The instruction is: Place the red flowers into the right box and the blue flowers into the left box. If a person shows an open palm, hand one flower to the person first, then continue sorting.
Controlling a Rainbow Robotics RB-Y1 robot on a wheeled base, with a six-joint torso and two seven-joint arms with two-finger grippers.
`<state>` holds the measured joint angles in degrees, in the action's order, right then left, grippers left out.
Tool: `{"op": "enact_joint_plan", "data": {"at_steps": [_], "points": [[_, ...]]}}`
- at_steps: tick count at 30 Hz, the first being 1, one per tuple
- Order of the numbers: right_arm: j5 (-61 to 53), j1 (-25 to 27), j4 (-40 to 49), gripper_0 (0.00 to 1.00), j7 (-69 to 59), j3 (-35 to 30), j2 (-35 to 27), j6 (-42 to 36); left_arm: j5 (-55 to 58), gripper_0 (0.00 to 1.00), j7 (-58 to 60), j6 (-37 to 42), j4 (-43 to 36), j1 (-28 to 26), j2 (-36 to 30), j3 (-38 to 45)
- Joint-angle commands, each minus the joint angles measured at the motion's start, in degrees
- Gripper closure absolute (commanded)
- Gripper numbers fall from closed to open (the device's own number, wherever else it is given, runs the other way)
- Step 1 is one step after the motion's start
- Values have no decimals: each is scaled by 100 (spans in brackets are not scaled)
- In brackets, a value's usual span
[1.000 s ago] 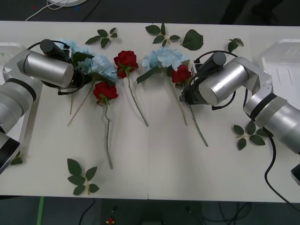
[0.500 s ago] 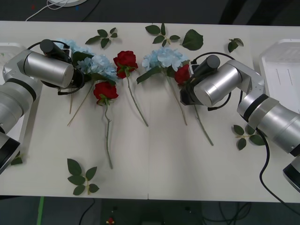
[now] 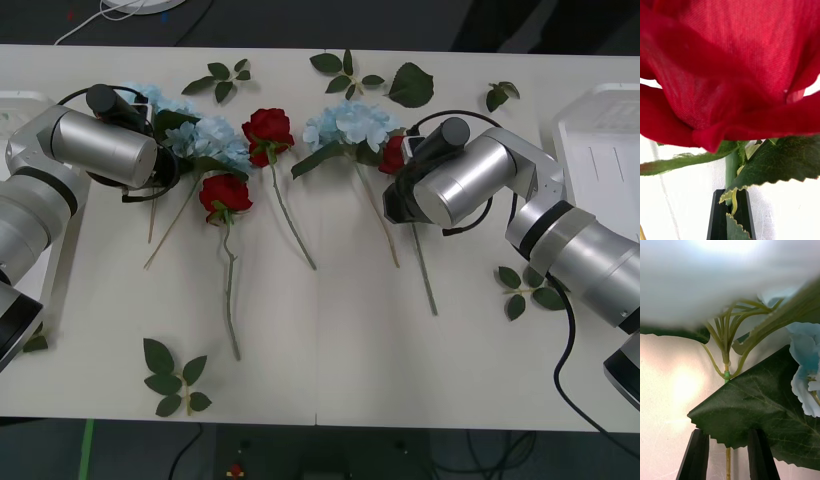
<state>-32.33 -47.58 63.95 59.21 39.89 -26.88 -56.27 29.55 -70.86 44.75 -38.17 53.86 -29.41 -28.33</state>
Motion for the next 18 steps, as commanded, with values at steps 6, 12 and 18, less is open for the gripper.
{"op": "enact_joint_plan", "data": {"at_steps": [6,12,18], "points": [[-124,-269,355,100,258,54,-265,82,-11,42,-473,-71,-7,-121,-82,-76],[-704,-137,873,100,1005,-236,-898,-85,244,40,-499,474,-7,-157,-100,-76],[-1469,-102,1111,100,1937,-790,-1628,-718,270,40,-490,948,-7,-209,-100,-76]]}}
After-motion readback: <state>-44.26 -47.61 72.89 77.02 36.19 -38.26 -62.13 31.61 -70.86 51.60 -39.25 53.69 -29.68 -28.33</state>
